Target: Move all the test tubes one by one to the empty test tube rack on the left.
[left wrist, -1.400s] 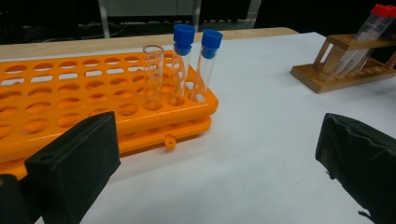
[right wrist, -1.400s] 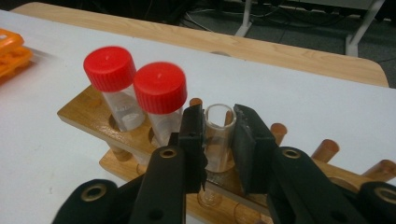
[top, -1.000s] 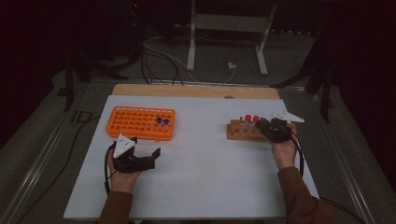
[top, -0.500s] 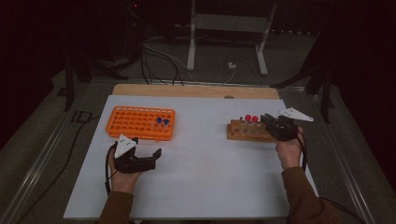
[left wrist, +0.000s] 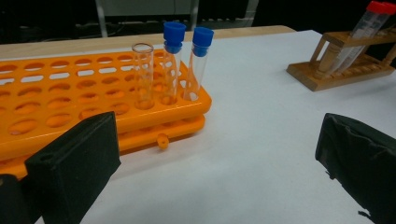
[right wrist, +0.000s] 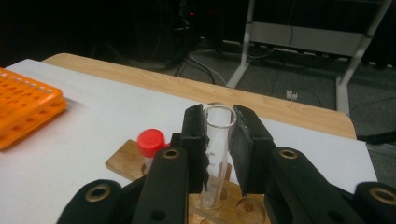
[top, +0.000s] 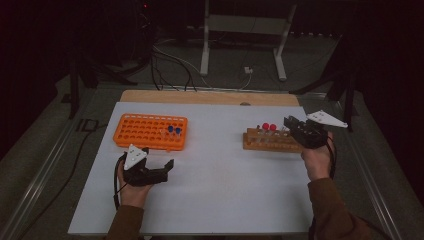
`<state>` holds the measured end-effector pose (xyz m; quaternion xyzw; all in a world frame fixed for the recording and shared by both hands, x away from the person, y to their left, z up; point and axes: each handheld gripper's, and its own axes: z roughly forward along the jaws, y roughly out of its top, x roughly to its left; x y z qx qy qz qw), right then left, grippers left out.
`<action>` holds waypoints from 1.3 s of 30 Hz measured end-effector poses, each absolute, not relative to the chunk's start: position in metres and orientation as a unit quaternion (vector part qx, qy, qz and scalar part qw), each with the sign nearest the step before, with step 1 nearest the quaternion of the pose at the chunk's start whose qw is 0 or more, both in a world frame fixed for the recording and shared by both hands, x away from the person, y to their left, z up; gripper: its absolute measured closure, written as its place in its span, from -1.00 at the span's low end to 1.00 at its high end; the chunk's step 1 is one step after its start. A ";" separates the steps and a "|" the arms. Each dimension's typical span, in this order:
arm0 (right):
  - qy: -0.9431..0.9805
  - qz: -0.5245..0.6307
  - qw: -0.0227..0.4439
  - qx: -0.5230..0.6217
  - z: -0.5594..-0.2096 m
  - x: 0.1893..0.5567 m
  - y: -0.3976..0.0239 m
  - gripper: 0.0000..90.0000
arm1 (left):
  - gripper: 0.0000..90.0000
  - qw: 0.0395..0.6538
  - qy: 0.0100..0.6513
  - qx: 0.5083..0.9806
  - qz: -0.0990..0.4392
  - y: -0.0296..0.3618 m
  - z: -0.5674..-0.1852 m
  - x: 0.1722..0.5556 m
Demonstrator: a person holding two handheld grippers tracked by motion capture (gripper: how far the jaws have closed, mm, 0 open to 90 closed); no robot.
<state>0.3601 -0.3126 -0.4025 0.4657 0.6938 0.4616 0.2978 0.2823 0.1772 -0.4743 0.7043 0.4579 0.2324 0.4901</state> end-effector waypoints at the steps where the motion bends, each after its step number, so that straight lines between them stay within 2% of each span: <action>1: 0.696 0.463 0.297 0.463 -0.402 0.359 -0.312 0.70 | -0.99 0.491 0.458 0.704 0.233 0.177 -0.474 0.282; 17: 0.723 0.490 0.241 0.424 -0.409 0.336 -0.284 0.70 | -0.99 0.490 0.440 0.713 0.242 0.154 -0.470 0.282; 32: 0.748 0.513 0.179 0.382 -0.419 0.323 -0.230 0.70 | -0.99 0.490 0.388 0.745 0.231 0.100 -0.464 0.289; 39: 0.760 0.517 0.158 0.362 -0.419 0.318 -0.209 0.70 | -0.92 0.500 0.367 0.755 0.215 0.070 -0.462 0.292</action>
